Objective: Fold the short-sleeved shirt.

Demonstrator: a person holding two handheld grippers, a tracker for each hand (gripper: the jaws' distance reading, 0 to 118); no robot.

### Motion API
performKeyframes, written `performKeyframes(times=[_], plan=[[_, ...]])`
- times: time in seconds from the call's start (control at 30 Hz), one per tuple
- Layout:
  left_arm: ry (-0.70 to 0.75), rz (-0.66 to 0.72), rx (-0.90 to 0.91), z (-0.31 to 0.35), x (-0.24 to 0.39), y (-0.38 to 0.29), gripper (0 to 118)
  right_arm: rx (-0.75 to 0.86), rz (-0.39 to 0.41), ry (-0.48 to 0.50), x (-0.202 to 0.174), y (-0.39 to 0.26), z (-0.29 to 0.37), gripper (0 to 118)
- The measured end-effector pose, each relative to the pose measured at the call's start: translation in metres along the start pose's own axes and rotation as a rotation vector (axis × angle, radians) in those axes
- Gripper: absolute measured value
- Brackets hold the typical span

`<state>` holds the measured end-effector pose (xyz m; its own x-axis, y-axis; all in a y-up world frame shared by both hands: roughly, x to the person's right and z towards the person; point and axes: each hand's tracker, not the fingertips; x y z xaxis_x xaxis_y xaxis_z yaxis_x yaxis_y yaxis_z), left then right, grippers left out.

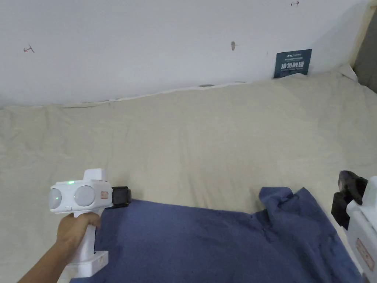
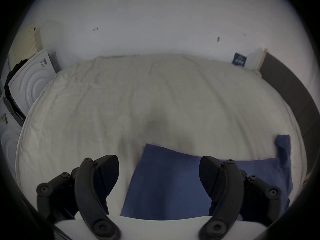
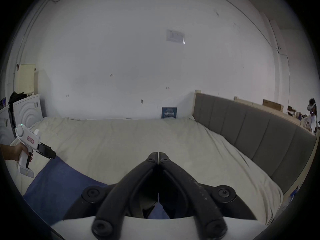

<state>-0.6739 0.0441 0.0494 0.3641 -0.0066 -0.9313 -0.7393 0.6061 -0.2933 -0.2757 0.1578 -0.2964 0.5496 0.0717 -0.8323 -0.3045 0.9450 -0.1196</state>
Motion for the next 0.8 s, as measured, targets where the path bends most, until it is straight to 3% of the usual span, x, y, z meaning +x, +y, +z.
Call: performKeyframes(times=[0.07,0.13,0.2,0.23,0.3,0.43,0.53,0.57,0.6,0.7,0.77,0.8], plan=[[0.001,0.006,-0.021,-0.022,-0.002,0.002,87,-0.032,-0.005,-0.016,0.004,-0.009,-0.011,1],[-0.021,0.014,-0.059,-0.038,-0.002,0.001,56,-0.066,0.007,-0.030,0.007,-0.018,-0.021,1],[-0.004,0.004,-0.090,-0.044,0.005,-0.006,51,-0.099,0.008,-0.030,0.011,-0.025,-0.030,1],[-0.003,-0.009,-0.028,-0.037,0.007,-0.010,42,-0.110,0.006,-0.026,0.013,-0.029,-0.032,1],[-0.004,-0.025,-0.006,-0.030,0.010,-0.012,4,-0.136,-0.007,-0.025,0.017,-0.034,-0.037,1],[0.004,-0.065,-0.007,-0.029,0.009,-0.010,3,-0.228,-0.062,-0.020,0.029,-0.040,-0.057,1],[-0.027,-0.021,0.083,0.012,0.013,-0.009,2,-0.334,-0.121,0.046,0.042,-0.040,-0.081,7],[-0.046,-0.009,0.097,0.021,0.013,-0.009,2,-0.362,-0.137,0.068,0.046,-0.042,-0.089,18],[-0.058,0.000,0.112,0.019,0.006,-0.005,2,-0.402,-0.155,0.083,0.049,-0.044,-0.100,36],[-0.090,-0.003,0.155,0.048,0.003,-0.006,2,-0.524,-0.108,0.091,0.048,-0.056,-0.136,79],[-0.105,0.002,0.168,0.073,0.006,-0.007,2,-0.582,-0.094,0.066,0.045,-0.069,-0.155,92],[-0.117,0.009,0.177,0.080,0.005,-0.007,2,-0.620,-0.062,0.049,0.045,-0.080,-0.168,92]])
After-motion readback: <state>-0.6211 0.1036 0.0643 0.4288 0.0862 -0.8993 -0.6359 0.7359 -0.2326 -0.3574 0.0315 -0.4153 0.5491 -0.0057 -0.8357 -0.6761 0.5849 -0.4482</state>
